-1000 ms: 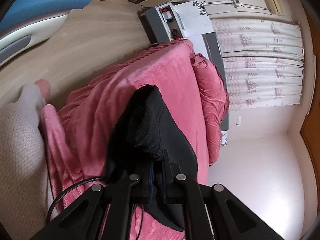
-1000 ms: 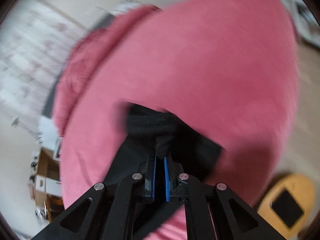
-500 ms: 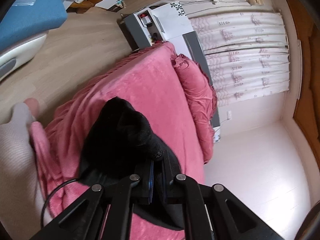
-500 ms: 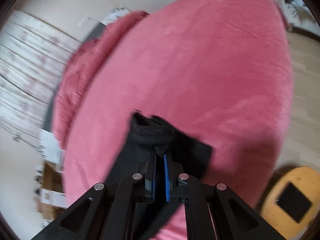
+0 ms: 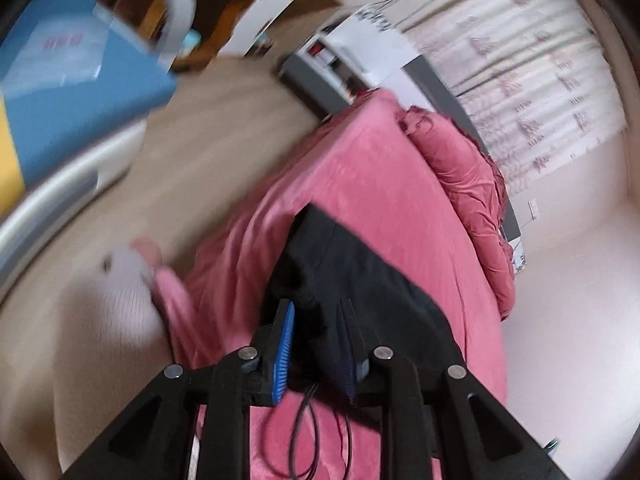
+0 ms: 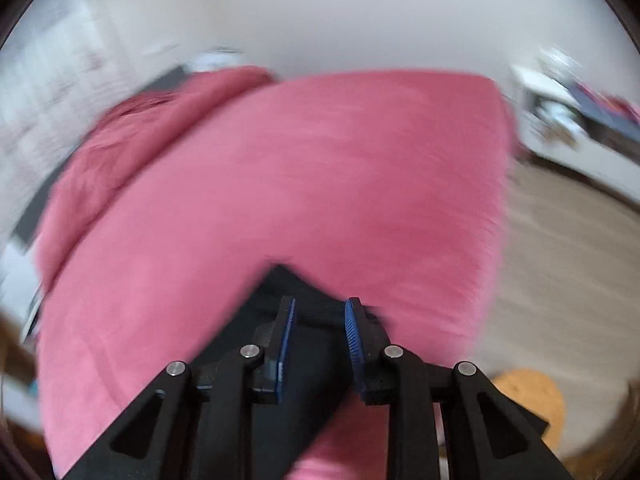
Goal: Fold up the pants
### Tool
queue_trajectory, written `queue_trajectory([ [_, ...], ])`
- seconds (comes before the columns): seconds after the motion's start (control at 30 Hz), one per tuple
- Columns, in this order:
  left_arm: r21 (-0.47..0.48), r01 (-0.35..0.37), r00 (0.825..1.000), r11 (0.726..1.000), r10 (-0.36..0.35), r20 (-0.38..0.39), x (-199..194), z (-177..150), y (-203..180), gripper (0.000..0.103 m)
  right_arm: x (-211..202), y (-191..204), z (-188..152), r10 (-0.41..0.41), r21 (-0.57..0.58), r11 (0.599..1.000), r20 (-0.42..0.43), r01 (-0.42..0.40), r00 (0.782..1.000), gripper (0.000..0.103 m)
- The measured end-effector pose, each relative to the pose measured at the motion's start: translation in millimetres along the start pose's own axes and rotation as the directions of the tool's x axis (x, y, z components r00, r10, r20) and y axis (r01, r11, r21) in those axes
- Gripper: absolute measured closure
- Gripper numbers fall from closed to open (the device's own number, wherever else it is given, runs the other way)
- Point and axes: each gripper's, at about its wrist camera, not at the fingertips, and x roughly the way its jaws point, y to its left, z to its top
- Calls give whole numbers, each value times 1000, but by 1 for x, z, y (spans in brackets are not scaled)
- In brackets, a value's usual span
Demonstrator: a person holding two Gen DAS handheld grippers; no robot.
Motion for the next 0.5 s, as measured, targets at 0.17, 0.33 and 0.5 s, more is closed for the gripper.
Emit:
queue_trajectory([
  [0.17,135,-23,998,991,14,63,5,-1,-45,81,26,149,-43,408,-203,851,-324,-484,853,61],
  [0.33,231,-151,986,961,132,98,3,0,-62,79,51,295,-122,425,-337,608,-626,-719,653,61],
  [0.5,312,-171,985,935,161,57,23,-3,-80,72,76,368,-180,305,-400,498,-749,-769,588,60],
])
